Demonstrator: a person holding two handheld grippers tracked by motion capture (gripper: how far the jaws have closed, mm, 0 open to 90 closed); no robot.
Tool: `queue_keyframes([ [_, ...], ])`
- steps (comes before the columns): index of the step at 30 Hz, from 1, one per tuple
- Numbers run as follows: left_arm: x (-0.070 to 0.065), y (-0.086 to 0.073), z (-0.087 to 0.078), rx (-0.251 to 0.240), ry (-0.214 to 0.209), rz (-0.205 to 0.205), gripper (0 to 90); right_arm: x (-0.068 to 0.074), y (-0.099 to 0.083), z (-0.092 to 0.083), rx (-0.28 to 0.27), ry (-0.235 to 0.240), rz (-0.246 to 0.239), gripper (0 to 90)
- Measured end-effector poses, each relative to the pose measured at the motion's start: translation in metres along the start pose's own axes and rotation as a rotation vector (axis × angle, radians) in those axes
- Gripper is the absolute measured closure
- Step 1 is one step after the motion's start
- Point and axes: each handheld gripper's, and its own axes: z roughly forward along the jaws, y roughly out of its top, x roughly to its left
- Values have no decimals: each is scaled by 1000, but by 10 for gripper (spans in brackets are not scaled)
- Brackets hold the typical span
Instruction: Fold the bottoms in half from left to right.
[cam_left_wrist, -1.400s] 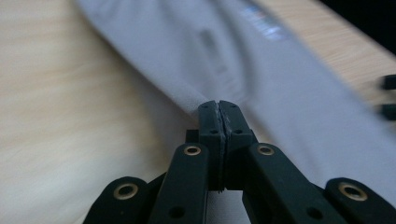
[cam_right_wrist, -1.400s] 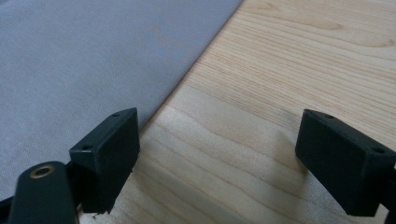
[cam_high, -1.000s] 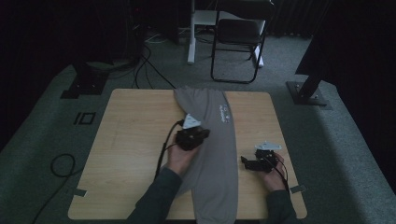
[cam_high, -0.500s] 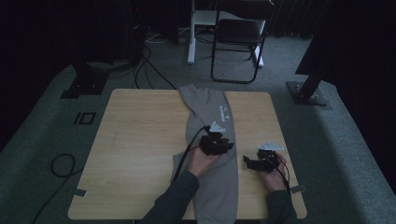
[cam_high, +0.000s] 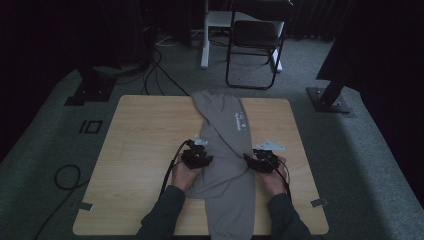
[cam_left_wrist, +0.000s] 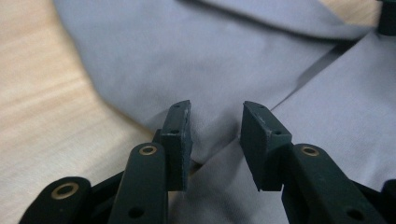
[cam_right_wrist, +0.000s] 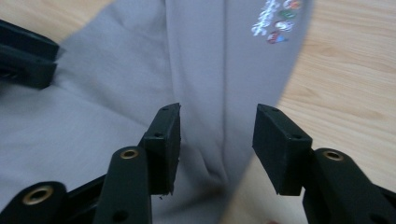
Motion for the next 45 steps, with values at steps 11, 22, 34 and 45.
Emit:
queue_keyframes([
  [11,-12,-5,4,17,-2,30,616,-13,-19,-1,114,-44,11,648],
  [22,-12,-9,5,-18,75,65,708,-9,-25,0,85,-3,23,805],
  [34,31,18,19,-4,164,9,691,-8,6,41,60,-39,56,745],
  [45,63,3,-33,-98,104,-139,600,-15,10,21,18,23,103,576],
])
